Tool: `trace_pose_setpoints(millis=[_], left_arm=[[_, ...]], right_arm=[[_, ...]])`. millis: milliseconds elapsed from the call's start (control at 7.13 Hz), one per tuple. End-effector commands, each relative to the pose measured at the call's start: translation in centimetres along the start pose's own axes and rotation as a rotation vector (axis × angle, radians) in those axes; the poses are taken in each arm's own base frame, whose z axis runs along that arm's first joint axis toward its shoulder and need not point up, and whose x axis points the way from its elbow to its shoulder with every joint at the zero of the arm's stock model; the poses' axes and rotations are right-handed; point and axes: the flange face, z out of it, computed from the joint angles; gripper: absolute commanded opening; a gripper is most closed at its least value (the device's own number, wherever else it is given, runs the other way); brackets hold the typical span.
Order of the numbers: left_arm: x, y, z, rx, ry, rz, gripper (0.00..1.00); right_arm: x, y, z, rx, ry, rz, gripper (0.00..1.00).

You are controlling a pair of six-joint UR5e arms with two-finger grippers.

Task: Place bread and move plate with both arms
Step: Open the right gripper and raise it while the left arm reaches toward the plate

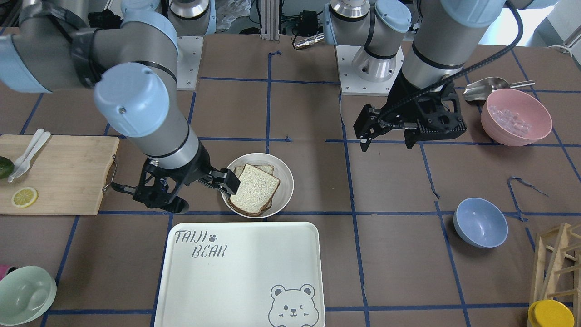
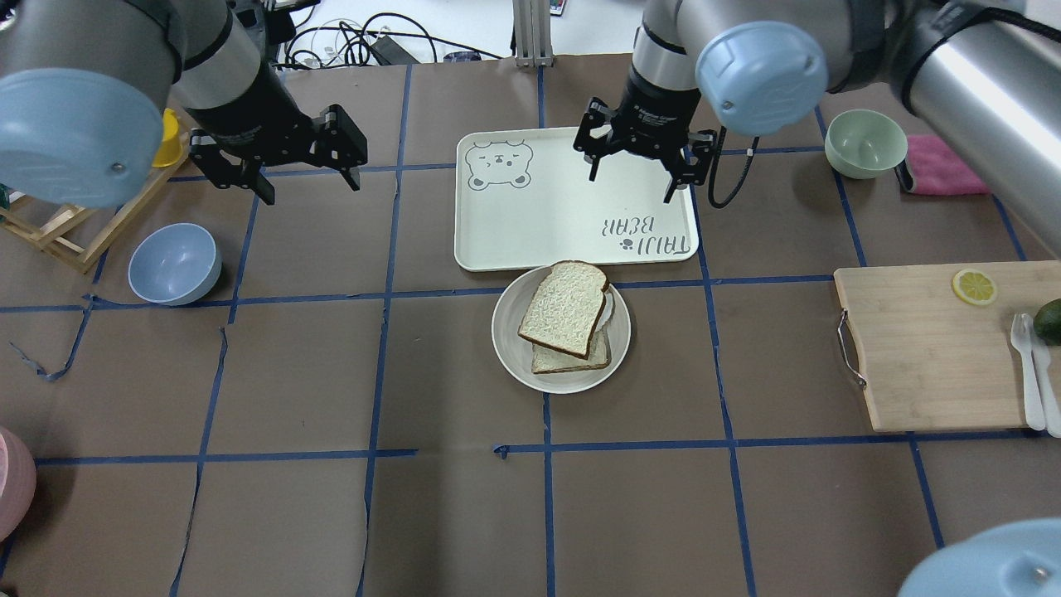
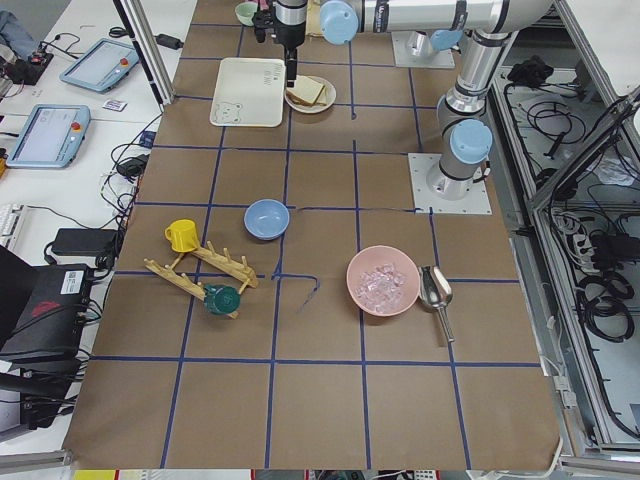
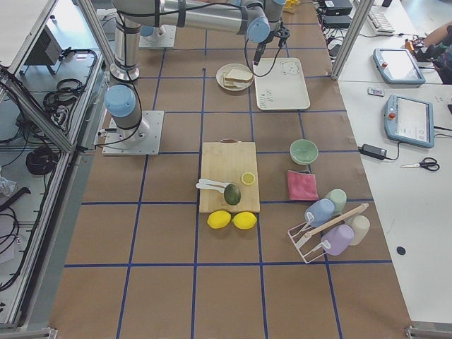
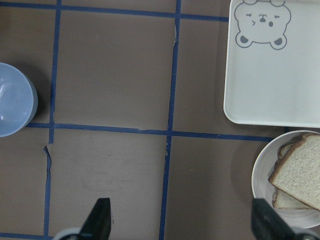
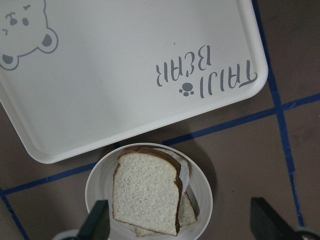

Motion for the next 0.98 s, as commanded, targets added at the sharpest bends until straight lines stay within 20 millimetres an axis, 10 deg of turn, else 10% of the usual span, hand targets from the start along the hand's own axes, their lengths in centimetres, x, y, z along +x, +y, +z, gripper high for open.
trace_pose_setpoints(millis=[0, 421, 841], left_arm=[[4.6, 1.8, 7.5, 0.007, 0.04, -0.007, 1.0], [7.0, 4.7, 17.1, -0.015, 0.052, -0.065, 1.0], [9.5, 5.9, 22.7, -0.092, 0.02, -0.077, 0.97]], right_arm=[[5.7, 0.2, -3.0, 0.028, 0.053, -0.201, 1.0], [9.4, 2.3, -5.6, 0.053, 0.082, -0.182, 1.0], [9.7, 3.1, -6.1, 0.051, 0.082, -0.18, 1.0]])
